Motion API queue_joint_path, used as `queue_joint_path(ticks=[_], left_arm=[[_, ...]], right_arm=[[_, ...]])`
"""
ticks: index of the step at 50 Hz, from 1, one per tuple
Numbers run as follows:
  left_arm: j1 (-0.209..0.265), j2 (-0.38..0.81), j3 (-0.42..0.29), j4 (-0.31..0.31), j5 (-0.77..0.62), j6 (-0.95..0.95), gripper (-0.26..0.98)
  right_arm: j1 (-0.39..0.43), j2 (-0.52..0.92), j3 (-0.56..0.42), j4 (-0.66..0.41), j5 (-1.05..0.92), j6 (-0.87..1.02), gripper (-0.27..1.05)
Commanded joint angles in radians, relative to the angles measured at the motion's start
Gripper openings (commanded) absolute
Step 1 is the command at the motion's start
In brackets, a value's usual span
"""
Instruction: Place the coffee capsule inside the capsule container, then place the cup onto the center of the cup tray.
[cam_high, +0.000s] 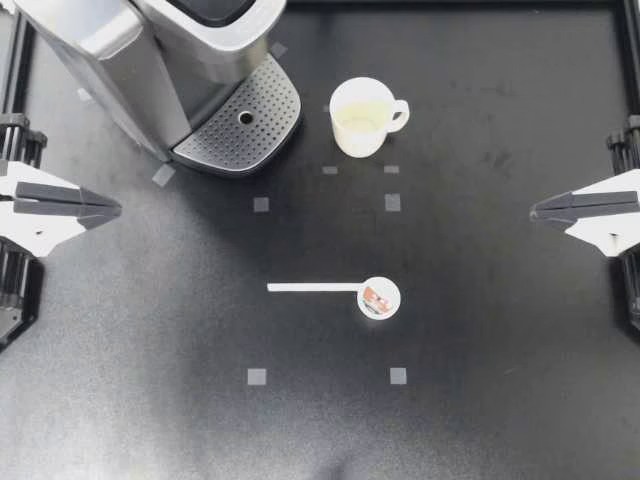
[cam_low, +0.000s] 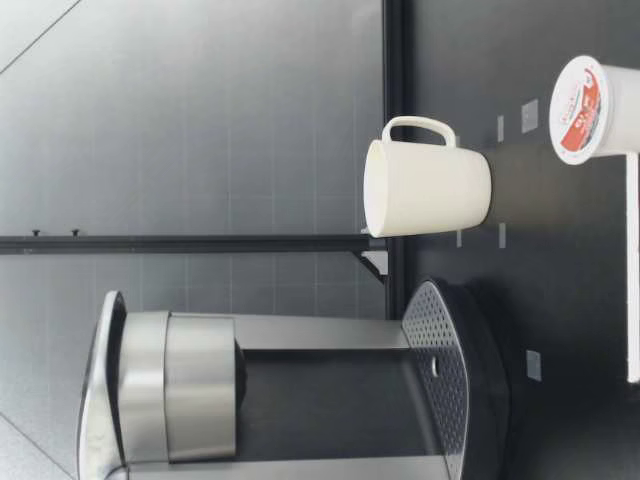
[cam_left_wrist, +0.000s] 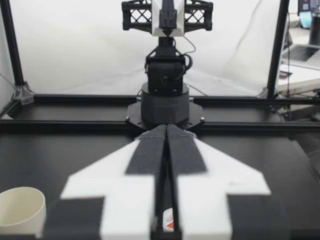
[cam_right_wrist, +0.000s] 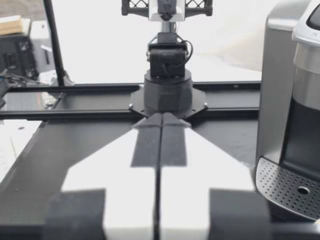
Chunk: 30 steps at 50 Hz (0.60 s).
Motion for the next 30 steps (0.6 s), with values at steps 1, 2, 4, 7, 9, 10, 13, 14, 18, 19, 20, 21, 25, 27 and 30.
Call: queue_joint_path(ticks=[1, 2, 4, 7, 9, 10, 13, 14, 18, 19, 20, 21, 25, 27, 30], left_arm=[[0.02, -0.008, 0.0, 0.002, -0.008, 0.0, 0.25], [0.021, -0.011, 0.0, 0.002, -0.008, 0.0, 0.23], [0.02, -0.014, 0.0, 0.0, -0.009, 0.0, 0.19], [0.02, -0.018, 0.0, 0.0, -0.009, 0.003, 0.16], [0.02, -0.021, 0.0, 0.0, -0.012, 0.006, 0.14], [0.021, -0.023, 0.0, 0.002, -0.012, 0.006, 0.14], [0.021, -0.025, 0.0, 0.002, -0.02, 0.011, 0.14], [0.021, -0.025, 0.0, 0.0, -0.021, 0.012, 0.14], [0.021, -0.025, 0.0, 0.002, -0.032, 0.017, 0.14], [0.02, -0.025, 0.0, 0.002, -0.034, 0.018, 0.14], [0.021, -0.025, 0.0, 0.0, -0.037, 0.018, 0.14], [0.02, -0.025, 0.0, 0.0, -0.038, 0.02, 0.14], [0.021, -0.025, 0.0, 0.002, -0.048, 0.02, 0.14], [0.02, -0.025, 0.0, 0.002, -0.048, 0.02, 0.14], [0.021, -0.023, 0.0, 0.002, -0.048, 0.02, 0.14]], right_arm=[[0.002, 0.009, -0.005, 0.002, -0.006, 0.003, 0.15], [0.0, 0.012, -0.005, 0.003, -0.005, 0.003, 0.11], [0.002, 0.025, -0.006, 0.006, 0.0, 0.003, 0.06], [0.0, 0.046, -0.011, 0.006, 0.011, 0.005, 0.02], [0.002, 0.067, -0.018, 0.008, 0.018, 0.008, 0.01], [0.002, 0.08, -0.023, 0.008, 0.025, 0.008, 0.01], [0.002, 0.117, -0.044, 0.011, 0.046, 0.012, 0.01], [0.002, 0.13, -0.051, 0.011, 0.055, 0.015, 0.01], [0.002, 0.187, -0.083, 0.011, 0.103, 0.02, 0.01], [0.002, 0.202, -0.091, 0.009, 0.117, 0.021, 0.01], [0.002, 0.227, -0.103, 0.011, 0.138, 0.021, 0.01], [0.002, 0.242, -0.11, 0.011, 0.153, 0.021, 0.01], [0.002, 0.302, -0.143, 0.011, 0.213, 0.023, 0.01], [0.002, 0.331, -0.158, 0.011, 0.245, 0.023, 0.01], [0.002, 0.374, -0.179, 0.012, 0.291, 0.025, 0.02]])
